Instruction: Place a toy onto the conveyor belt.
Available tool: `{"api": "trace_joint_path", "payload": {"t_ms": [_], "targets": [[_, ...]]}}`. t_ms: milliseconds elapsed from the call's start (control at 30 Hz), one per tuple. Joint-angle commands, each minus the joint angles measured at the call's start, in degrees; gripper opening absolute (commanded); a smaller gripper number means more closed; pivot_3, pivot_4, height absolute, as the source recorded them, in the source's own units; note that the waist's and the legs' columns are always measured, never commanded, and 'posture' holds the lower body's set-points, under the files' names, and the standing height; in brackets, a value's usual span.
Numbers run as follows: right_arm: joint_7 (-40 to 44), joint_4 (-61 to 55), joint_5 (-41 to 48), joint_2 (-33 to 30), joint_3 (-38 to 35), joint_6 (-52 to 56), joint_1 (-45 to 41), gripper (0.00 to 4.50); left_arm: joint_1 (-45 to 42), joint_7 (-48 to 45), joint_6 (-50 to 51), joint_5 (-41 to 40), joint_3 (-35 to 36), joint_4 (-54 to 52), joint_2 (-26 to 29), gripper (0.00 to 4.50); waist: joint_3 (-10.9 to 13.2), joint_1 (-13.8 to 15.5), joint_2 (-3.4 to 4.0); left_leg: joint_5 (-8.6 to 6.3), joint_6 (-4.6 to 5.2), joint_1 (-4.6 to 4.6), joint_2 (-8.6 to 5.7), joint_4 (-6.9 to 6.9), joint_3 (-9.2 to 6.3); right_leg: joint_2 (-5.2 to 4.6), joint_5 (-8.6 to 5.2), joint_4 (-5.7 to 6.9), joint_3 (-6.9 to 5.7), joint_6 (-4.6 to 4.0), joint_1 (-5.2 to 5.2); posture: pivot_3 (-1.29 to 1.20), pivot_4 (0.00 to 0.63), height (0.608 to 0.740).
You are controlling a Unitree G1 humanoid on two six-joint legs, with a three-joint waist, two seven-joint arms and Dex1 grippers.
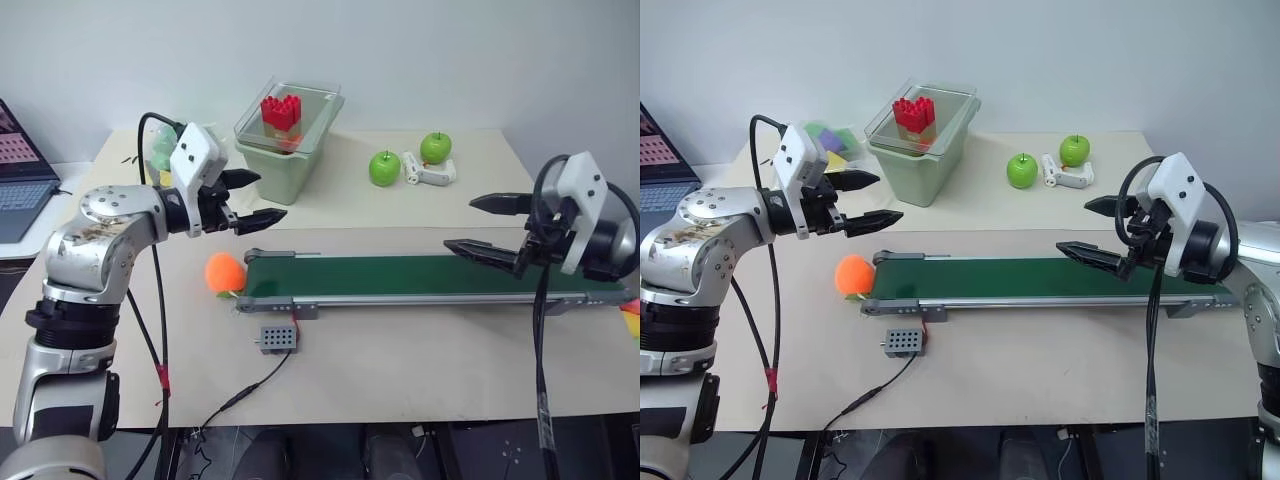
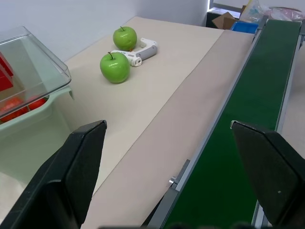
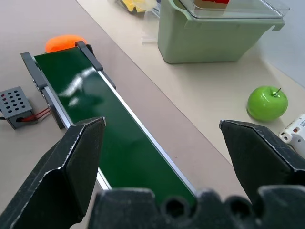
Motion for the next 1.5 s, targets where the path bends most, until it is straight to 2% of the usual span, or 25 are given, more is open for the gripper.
{"api": "trace_joint_path", "payload": {"t_ms": [33, 267, 467, 500, 600, 667, 833, 967, 1100, 1267, 1500], "targets": [[-0.47, -1.33, 0.54, -0.38, -1.71, -0.07, -0.29, 4.50, -0.52, -0.33, -1.02, 0.13, 0.98, -1.02, 0.27, 4.46, 0.00, 0.00, 0.00, 0.00, 0.00, 0.00, 0.00, 0.00, 0.00, 0.00, 0.00, 0.00, 0.00, 0.00, 0.00, 0.00, 0.150, 0.740], [-0.16, -1.06, 0.51, -0.24, -0.86, 0.10, -0.47, 4.50, 0.00, 1.10, 0.87, -1.20, 2.92, -1.02, -0.33, 4.46, 0.00, -0.06, 0.00, 0.00, 0.00, 0.00, 0.00, 0.00, 0.00, 0.00, 0.00, 0.00, 0.00, 0.00, 0.00, 0.00, 0.150, 0.740], [0.74, 0.50, 0.05, -0.20, 0.85, -0.46, -1.94, 4.50, 2.93, 8.76, 10.72, -6.22, 13.96, 4.65, -0.95, 4.46, 0.00, -0.46, 0.00, -0.01, 0.01, 0.02, 0.01, 0.00, -0.01, 0.00, 0.00, 0.01, 0.00, 0.00, -0.02, 0.00, 0.150, 0.740], [0.99, 0.90, -0.02, -0.25, 1.32, -0.59, -2.44, 4.50, 3.93, 10.02, 14.60, -8.47, 16.69, 5.23, -1.12, 4.46, 0.00, -0.59, 0.00, -0.01, 0.01, 0.03, 0.01, 0.00, -0.01, 0.00, 0.00, 0.01, 0.01, 0.00, -0.02, 0.00, 0.150, 0.740], [1.96, 2.16, -0.43, -0.24, 2.67, -1.15, -3.66, 4.50, 4.63, 16.32, 24.10, -18.12, 30.67, 10.12, -4.96, 4.46, 0.01, -0.87, -0.02, -0.01, 0.01, 0.03, 0.01, 0.00, -0.06, 0.00, 0.00, 0.08, 0.00, 0.00, -0.02, 0.00, 0.150, 0.740], [2.34, 3.02, -0.84, -0.05, 3.50, -1.43, -4.45, 4.50, 5.84, 20.33, 25.50, -20.54, 37.72, 13.41, -6.23, 4.46, 0.01, -0.96, -0.03, 0.00, 0.00, 0.02, 0.01, 0.02, -0.18, 0.00, 0.00, 0.06, -0.03, 0.00, -0.03, 0.00, 0.150, 0.740], [3.26, 4.68, -1.58, 0.23, 4.92, -2.02, -6.15, 4.50, 12.19, 28.66, 32.33, -26.20, 47.64, 16.76, -11.28, 4.46, 0.01, -1.22, -0.02, 0.11, -0.22, 0.04, -0.04, -0.01, -0.42, -0.09, 0.00, 0.04, -0.01, 0.00, -0.03, 0.00, 0.150, 0.740], [3.67, 5.71, -2.84, 0.19, 5.66, -2.89, -6.70, 4.50, 14.19, 36.24, 33.43, -28.29, 54.86, 25.17, -14.29, 4.46, 0.03, -0.76, -0.09, 0.15, -0.30, 0.02, -0.10, -0.01, -0.48, -0.14, 0.00, 0.01, -0.06, 0.00, -0.04, 0.00, 0.150, 0.740], [4.02, 5.44, -2.90, -0.15, 5.13, -2.48, -6.17, 4.50, 18.60, 36.36, 33.04, -28.39, 55.56, 28.45, -14.24, 4.46, 0.02, -0.54, -0.09, 0.16, -0.34, 0.06, -0.10, -0.03, -0.47, -0.14, 0.00, 0.01, 0.00, 0.00, -0.08, 0.00, 0.150, 0.740], [4.02, 4.75, -2.61, -0.67, 4.32, -1.84, -5.58, 4.50, 19.79, 35.11, 32.35, -28.97, 54.76, 30.79, -14.03, 4.46, 0.02, 0.04, -0.09, 0.20, -0.42, 0.07, -0.13, -0.05, -0.47, -0.19, 0.00, -0.03, 0.00, 0.00, -0.09, 0.00, 0.150, 0.740], [3.96, 3.10, -1.51, -1.72, 2.90, -0.57, -5.33, 4.50, 18.38, 28.77, 35.01, -29.60, 49.17, 35.24, -14.66, 4.46, 0.01, 0.07, -0.08, 0.20, -0.41, 0.07, -0.21, -0.06, -0.45, -0.26, 0.00, -0.01, 0.00, 0.00, -0.09, 0.00, 0.150, 0.740]]}}
